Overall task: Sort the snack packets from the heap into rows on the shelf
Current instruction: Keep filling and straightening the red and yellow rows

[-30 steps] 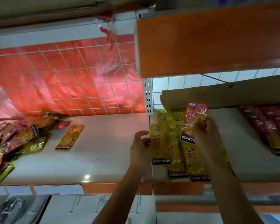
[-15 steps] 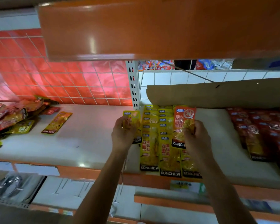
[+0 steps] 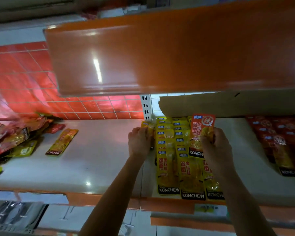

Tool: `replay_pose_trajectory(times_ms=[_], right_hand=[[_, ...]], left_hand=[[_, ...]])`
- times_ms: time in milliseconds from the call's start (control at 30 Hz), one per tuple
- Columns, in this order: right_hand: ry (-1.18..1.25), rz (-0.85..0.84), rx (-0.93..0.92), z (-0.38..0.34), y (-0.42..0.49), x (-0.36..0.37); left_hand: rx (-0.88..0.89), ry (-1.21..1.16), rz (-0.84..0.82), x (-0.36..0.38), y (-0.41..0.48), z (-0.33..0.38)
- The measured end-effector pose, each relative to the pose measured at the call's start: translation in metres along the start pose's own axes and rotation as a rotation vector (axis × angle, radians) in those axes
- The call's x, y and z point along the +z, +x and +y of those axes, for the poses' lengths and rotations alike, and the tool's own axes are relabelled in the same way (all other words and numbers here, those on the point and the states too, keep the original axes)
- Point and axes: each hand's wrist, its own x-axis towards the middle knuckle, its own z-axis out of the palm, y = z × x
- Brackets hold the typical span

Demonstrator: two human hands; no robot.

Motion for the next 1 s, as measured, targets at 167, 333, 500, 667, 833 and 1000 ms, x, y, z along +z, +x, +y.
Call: replay_pose_trajectory(times_ms=[167,333,500,667,833,1000], right_hand=[[-0.021,0.014,0.011,0.001,-0.002,0.01],[-0.01,0.045,0.012,0.003,-0.005,0.009],[-0.021,0.047,-0.003,0.008,-0.004,0.003],[-0.009,0.004,-0.036,0.015,0.0,-0.01],[-0.008,0.006,-0.035,0.029,0.007,-0.038],[0.038,0.038,-0.072,0.049,0.018,-0.083]], left_hand=[[-0.028,0.106,0.019,0.006,0.003,0.003],[-0.033,0.066,0.023,0.004,0.004,0.006],[-0.018,0.043,0.078,-0.003,0.0,0.01],[0.121,-0.02,0.168,-0.009,-0.019,0.044],[0.339,0.042,0.21,0.003,-0.052,0.101],[0.478,-0.149,0.149,0.028,-0.086,0.167]])
